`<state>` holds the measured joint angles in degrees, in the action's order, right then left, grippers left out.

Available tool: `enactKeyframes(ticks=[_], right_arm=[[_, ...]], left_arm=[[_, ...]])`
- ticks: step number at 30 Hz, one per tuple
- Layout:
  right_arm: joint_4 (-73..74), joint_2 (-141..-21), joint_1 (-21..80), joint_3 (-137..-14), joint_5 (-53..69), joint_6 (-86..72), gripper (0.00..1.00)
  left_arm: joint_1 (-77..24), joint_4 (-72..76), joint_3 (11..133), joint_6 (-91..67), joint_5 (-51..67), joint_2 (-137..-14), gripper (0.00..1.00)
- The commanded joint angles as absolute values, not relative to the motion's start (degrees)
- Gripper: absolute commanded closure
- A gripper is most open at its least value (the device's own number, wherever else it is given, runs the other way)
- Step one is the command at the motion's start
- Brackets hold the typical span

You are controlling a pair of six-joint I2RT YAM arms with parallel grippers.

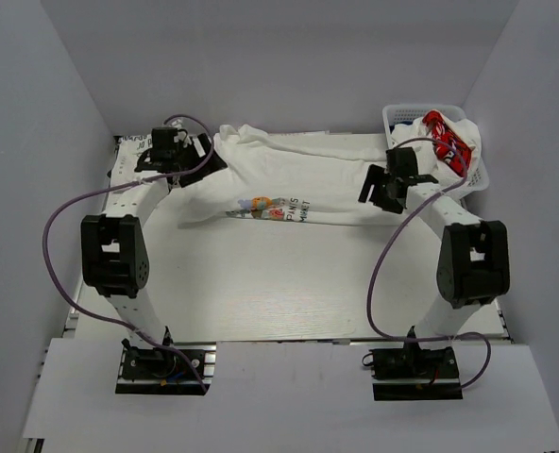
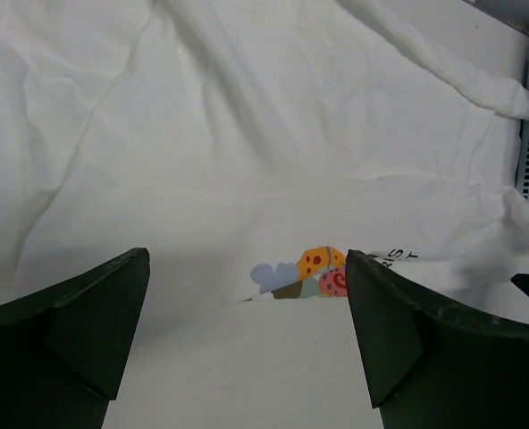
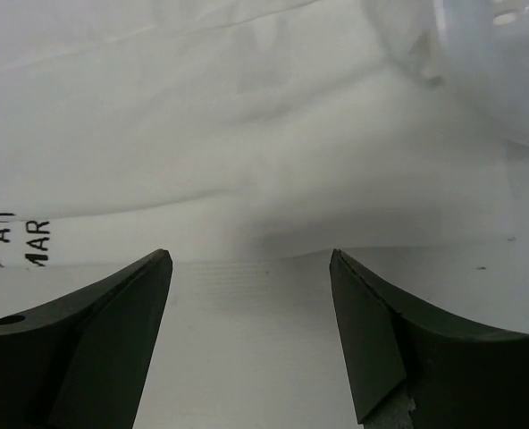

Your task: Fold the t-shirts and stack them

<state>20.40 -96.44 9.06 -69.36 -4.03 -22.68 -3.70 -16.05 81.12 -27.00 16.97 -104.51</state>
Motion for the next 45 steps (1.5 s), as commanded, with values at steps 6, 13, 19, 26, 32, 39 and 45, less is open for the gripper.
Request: enactKeyframes(ticks=[6, 13, 19, 26, 32, 39, 45], right_arm=[[16.8, -108.4, 11.1, -71.6, -2.6, -22.1, 0.23], [14.2, -106.3, 11.5, -62.2, -3.8, -22.1, 0.23], [12.7, -97.0, 12.7, -46.8, -1.7, -26.2, 0.24], [20.4, -76.7, 16.7, -32.1, -1.8, -29.1, 0.25], [23.2, -65.4, 17.3, -37.0, -5.9, -27.5, 0.21], [27.6, -70.0, 15.8, -46.6, -21.7, -31.9, 0.13], [28.7, -75.6, 12.4, -50.2, -27.6, -32.1, 0.10]], left_arm=[[-3.7, -17.3, 76.9, -27.1, 15.0, -110.6, 0.00], [-3.7, -21.0, 72.8, -26.5, 10.6, -114.1, 0.00], [-3.7, -25.6, 55.0, -33.0, 6.2, -103.9, 0.00], [-4.3, -31.8, 37.0, -42.4, 3.3, -79.0, 0.00], [-4.3, -35.8, 50.1, -41.7, -3.3, -71.8, 0.00], [-4.3, -35.2, 65.4, -37.8, -5.4, -86.8, 0.00], [-4.3, -33.1, 70.6, -35.3, -2.1, -96.8, 0.13]])
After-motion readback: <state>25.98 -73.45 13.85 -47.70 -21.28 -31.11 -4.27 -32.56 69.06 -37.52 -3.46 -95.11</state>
